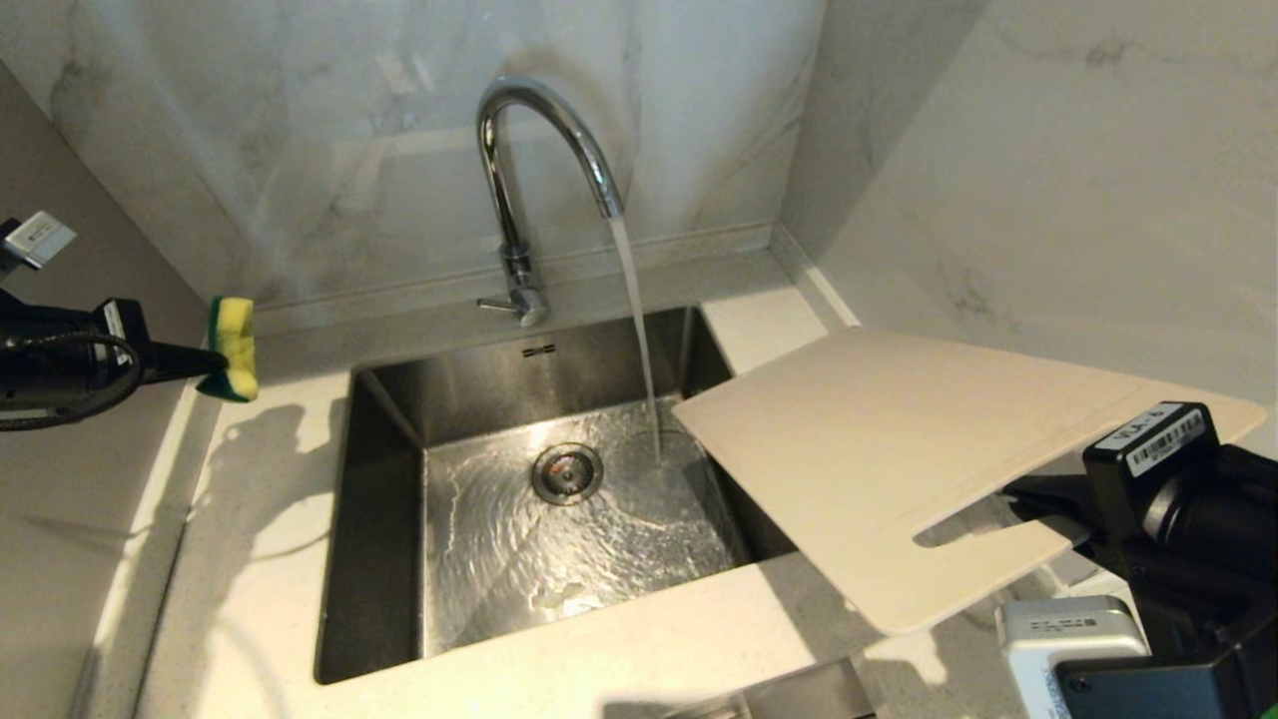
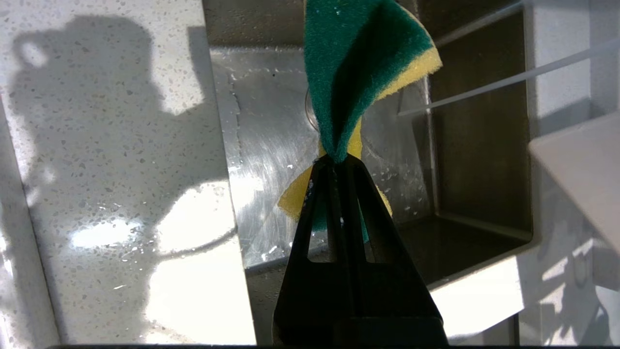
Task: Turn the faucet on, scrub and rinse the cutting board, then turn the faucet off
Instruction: Pick up the cutting board
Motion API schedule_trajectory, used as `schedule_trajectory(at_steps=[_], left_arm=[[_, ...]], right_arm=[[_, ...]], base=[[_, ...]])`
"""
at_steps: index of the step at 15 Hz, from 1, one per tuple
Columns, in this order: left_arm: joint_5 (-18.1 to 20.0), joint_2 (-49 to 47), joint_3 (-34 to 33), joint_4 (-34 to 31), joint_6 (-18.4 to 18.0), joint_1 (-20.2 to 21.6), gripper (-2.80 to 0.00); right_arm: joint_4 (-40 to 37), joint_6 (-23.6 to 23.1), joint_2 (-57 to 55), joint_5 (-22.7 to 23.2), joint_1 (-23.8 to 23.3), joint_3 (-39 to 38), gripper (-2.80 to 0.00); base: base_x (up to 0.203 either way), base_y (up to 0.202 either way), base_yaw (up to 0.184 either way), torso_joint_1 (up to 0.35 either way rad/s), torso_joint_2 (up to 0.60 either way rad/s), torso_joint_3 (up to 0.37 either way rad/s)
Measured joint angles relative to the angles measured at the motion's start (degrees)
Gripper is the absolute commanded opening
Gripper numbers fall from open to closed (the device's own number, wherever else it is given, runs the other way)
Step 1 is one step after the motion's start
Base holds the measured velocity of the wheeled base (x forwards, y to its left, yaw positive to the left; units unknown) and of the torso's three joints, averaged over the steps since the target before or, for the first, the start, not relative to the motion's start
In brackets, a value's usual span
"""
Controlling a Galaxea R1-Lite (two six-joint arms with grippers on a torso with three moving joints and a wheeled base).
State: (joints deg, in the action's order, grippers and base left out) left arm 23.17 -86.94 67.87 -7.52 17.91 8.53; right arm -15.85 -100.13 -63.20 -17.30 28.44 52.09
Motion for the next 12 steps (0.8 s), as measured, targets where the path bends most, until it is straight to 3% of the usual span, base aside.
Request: schedule_trajectory(at_steps=[6,9,12], left_arm=[[-0.02,0.62,-0.11,0.00,-0.02,-0.35,-2.80],[0.00,0.94,-0.20,-0.01,0.13,-0.41,-2.80],[-0.01,1.06,-0.20,0.00,0.37,-0.46,-2.80]], right_arm=[[0.41,-0.20,-1.39,2.15,0.00,4.61,-2.80],[0.50,-0.56,-2.89,6.30,0.02,7.79,-2.80],[0.62,-4.47,-5.12,11.99,0.05,11.19,-2.80]], base=[[0.000,0.000,0.000,0.000,0.00,0.000],[0.000,0.000,0.000,0.000,0.00,0.000],[0.000,0.000,0.000,0.000,0.00,0.000]])
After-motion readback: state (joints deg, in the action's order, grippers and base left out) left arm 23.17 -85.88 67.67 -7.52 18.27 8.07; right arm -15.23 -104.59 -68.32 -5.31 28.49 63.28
